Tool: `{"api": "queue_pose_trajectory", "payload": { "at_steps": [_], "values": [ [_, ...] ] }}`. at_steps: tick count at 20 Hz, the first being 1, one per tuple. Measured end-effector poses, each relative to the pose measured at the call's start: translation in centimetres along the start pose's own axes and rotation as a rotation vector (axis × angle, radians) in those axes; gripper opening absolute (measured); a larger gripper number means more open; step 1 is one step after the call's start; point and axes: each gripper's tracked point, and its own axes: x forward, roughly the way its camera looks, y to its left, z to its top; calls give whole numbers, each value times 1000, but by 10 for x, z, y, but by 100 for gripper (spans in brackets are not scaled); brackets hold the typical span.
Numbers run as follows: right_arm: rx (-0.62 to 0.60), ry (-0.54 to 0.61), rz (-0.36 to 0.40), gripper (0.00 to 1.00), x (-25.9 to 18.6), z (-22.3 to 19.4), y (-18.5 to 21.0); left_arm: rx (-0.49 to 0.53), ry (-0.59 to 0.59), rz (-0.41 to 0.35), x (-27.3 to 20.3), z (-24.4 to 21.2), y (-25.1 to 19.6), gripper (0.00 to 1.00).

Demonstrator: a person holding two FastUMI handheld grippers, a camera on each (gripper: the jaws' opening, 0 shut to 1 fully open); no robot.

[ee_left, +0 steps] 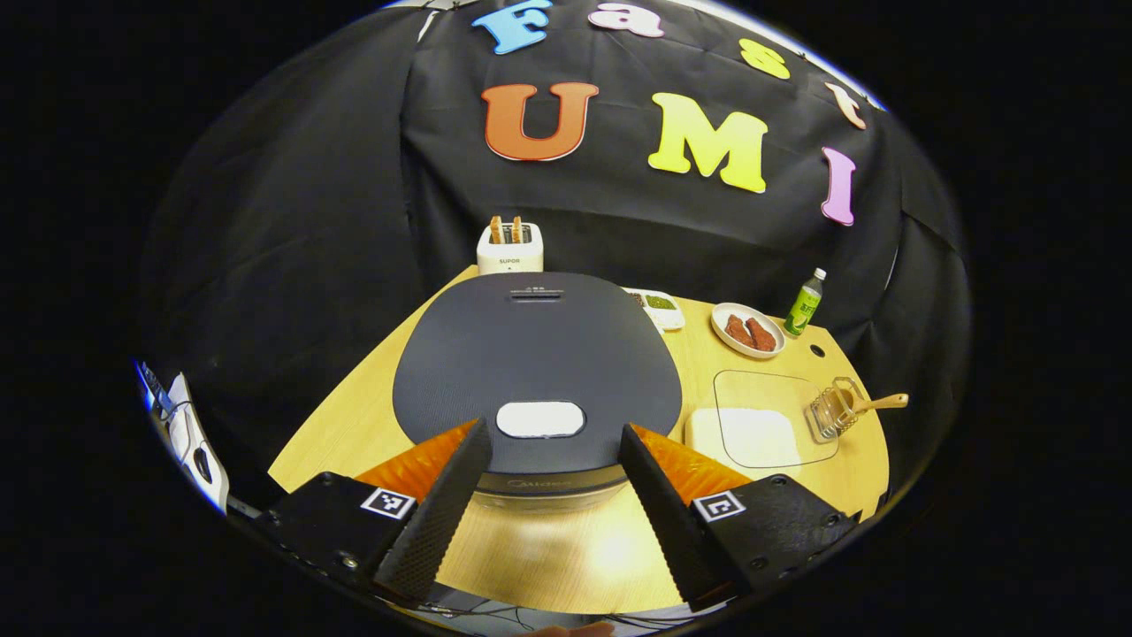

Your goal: Close the left gripper, press the button to open the rice cooker; take a wooden spoon from the chopstick holder with the right hand, scoop a spoonful of rice and pour it into the rice cooker, then put the wooden spoon back into the chopstick holder.

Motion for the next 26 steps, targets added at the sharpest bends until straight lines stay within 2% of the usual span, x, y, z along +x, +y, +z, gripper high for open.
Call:
{"api": "queue_pose_trajectory", "payload": {
  "at_steps": [6, 10, 11, 12, 19, 20, 21, 22, 23, 24, 26],
  "values": [
    [-7, -9, 1, 100, -3, 4, -1, 5, -8, 24, -1, 6, -1, 94],
    [-6, 0, -12, 100, 1, 3, -2, -3, -13, -14, -11, 9, -10, 93],
    [-5, -3, -8, 93, 1, 5, -1, 7, -34, -15, -16, 13, -12, 93],
    [-6, -3, -9, 100, 0, 6, -1, 20, -61, -2, -23, 19, -9, 93],
    [2, -17, -39, 100, -5, 22, -18, 60, -309, -12, -102, 48, -24, 94],
    [9, -24, -50, 93, -6, 26, -24, 60, -346, -15, -110, 50, -28, 95],
    [10, -27, -59, 93, -8, 28, -28, 59, -380, -20, -121, 52, -31, 95],
    [7, -26, -69, 100, -8, 28, -32, 51, -408, -28, -131, 53, -34, 95],
    [5, -25, -78, 100, -8, 30, -36, 48, -435, -41, -141, 53, -37, 95],
    [7, -27, -87, 93, -9, 31, -41, 49, -455, -53, -151, 52, -41, 94],
    [12, -28, -102, 93, -10, 32, -48, 57, -488, -71, -165, 47, -48, 95]
  ]
}}
